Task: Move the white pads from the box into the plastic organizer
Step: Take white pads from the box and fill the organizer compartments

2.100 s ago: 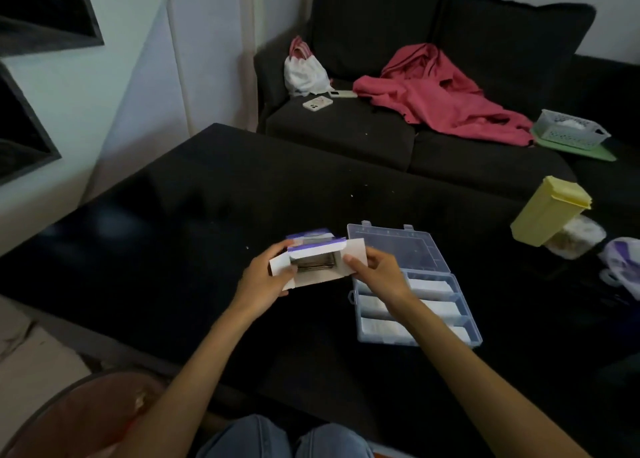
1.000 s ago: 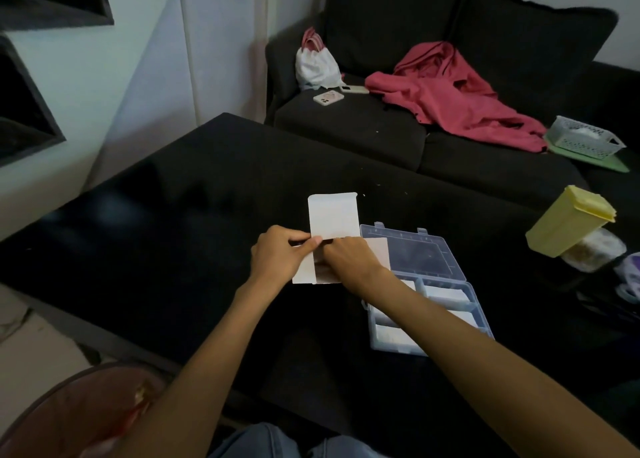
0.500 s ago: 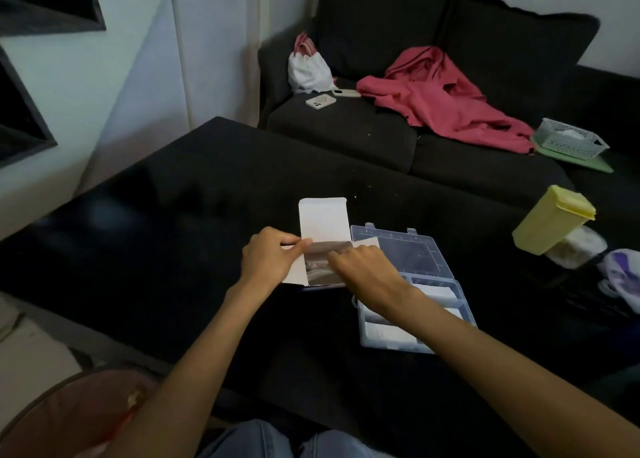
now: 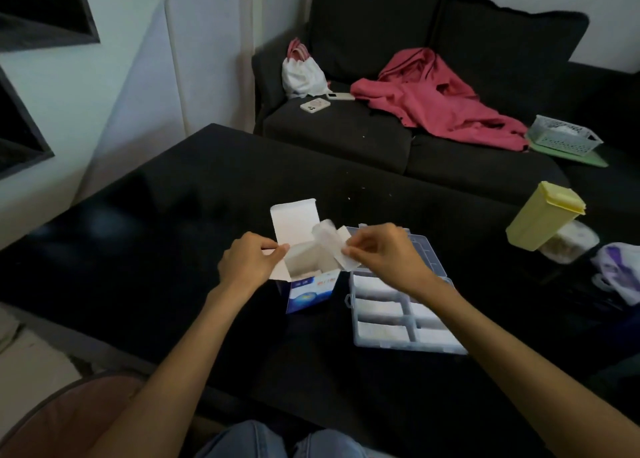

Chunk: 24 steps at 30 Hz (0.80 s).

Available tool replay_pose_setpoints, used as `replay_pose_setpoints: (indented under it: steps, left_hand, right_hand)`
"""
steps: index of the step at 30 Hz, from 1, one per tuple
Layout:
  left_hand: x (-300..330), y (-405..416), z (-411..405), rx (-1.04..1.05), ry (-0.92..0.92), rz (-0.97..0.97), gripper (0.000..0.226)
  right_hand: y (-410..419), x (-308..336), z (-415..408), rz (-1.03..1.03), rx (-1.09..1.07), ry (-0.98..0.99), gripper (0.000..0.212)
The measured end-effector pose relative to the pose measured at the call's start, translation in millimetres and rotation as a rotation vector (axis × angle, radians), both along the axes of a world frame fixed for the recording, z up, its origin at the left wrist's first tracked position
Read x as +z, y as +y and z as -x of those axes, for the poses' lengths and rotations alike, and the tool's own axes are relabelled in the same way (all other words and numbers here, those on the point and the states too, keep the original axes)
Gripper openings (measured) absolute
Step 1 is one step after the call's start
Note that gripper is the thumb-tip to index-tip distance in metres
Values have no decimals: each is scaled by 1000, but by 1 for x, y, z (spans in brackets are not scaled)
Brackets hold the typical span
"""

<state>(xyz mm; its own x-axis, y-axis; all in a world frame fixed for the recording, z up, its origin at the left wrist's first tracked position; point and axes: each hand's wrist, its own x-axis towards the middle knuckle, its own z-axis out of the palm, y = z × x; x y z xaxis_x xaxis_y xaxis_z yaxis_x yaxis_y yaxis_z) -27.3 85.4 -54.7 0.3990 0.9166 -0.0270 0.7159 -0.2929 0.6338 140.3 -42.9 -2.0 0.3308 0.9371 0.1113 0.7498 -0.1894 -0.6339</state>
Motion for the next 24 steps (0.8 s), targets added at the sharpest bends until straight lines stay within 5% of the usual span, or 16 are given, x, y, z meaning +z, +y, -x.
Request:
replay_pose_setpoints:
  steps: [4,7,10,13,15,17,24]
  left_hand:
    - [-1,-6,-1,15,77,-59,45]
    - [10,-16,0,90,94,-236,51]
    - [31,-36,-11,41,-160,-388,40]
    - [58,-61,-30,-252,-358,52,34]
    - [68,-77,-47,-472,-340,459,34]
    - [66,-84,-65,-533,-336,647,27]
    - [53,-90,-116,-614,-347,592,43]
  right_hand:
    - [-12,6,-16,203,-56,636,15]
    - [-27,7,-26,273,-72,836,10]
    - [-42,7,-41,279,-91,1002,17]
    - [-56,7,-54,253,-102,1117,27]
    - [-66,8,-63,241,-112,1138,26]
    - [-75,10,-72,268,-117,1100,21]
    - [-109,16,-118,432,-62,549,18]
